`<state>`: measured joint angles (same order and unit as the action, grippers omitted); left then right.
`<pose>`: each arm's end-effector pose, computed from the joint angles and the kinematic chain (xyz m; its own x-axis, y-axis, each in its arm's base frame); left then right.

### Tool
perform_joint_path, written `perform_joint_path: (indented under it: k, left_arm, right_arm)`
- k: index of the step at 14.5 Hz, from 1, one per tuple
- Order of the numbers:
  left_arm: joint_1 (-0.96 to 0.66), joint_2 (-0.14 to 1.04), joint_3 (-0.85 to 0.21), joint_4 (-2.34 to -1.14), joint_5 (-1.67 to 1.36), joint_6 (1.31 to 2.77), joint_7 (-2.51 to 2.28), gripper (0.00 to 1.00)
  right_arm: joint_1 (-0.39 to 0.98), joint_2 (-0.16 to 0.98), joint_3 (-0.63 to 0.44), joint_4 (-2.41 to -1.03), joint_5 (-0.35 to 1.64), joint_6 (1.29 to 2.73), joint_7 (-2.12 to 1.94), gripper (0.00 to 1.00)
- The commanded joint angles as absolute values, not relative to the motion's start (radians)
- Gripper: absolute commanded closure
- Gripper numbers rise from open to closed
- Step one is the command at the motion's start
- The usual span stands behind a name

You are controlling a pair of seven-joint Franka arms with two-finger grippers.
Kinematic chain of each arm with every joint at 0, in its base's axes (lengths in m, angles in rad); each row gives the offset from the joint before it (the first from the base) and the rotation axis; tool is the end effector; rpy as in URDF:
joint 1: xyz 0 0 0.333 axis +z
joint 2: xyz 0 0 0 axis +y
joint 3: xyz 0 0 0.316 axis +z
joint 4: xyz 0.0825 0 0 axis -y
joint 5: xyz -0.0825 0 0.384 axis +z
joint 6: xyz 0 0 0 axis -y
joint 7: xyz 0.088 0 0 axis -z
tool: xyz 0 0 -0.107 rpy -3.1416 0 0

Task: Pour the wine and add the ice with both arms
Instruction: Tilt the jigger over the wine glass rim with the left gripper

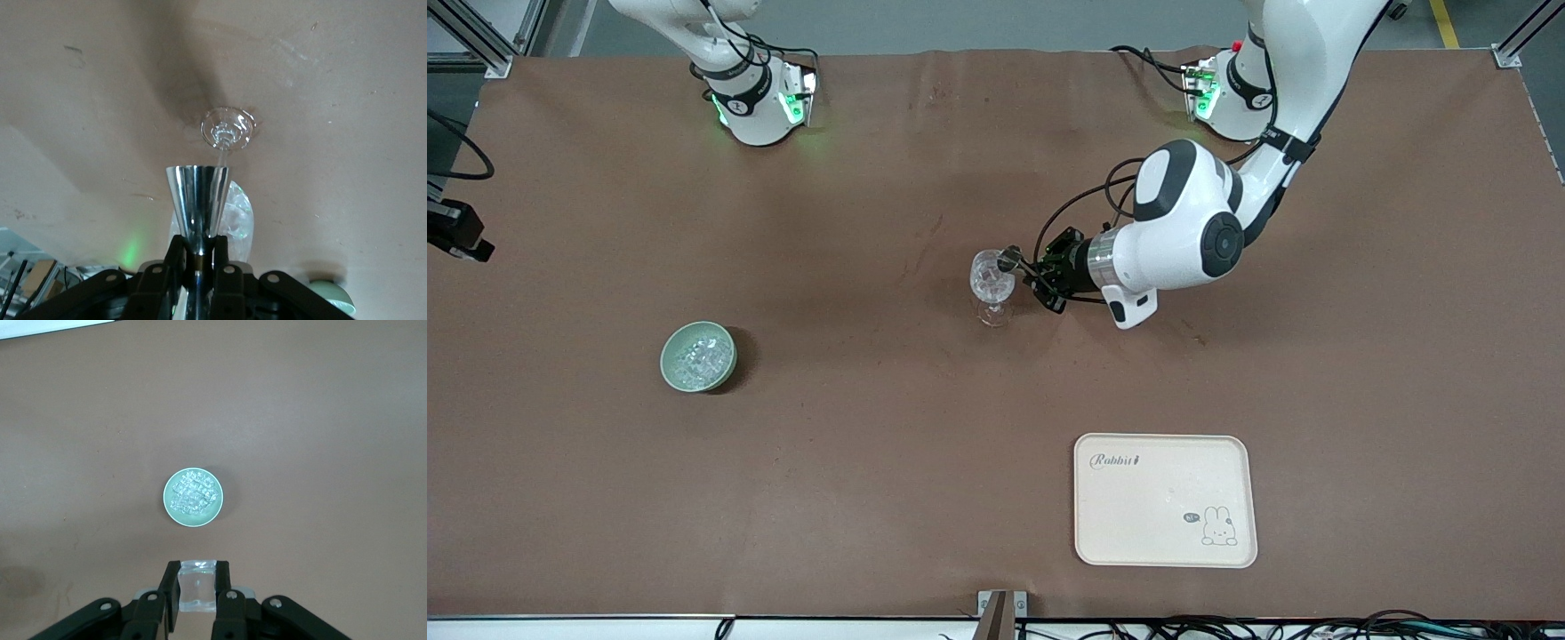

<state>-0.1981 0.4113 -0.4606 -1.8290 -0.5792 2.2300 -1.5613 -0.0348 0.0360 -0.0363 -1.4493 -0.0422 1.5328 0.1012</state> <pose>0.5135 -0.3899 0.3400 0.1831 0.7903 -0.5848 0.9488 -0.2978 -0.1054 0.5606 -0.0442 0.6582 0.9836 -0.1728 0.0517 -0.1748 -0.9839 0.0383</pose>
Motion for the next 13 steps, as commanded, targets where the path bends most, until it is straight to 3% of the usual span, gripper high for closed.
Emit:
perform_joint_path:
  k: [1, 13]
  left_arm:
    - [-0.213, 0.396, -0.459, -1.819, -0.534, 2.235, -1.62, 1.0]
    - [-0.241, 0.405, -0.457, -1.807, -0.46, 2.235, -1.681, 1.0]
  right_arm:
    - [-0.04, 0.029, -0.034, -1.454, -0.038, 1.528, 0.098, 0.99]
    - [-0.038, 0.031, -0.034, -1.454, -0.038, 1.531, 0.098, 0.99]
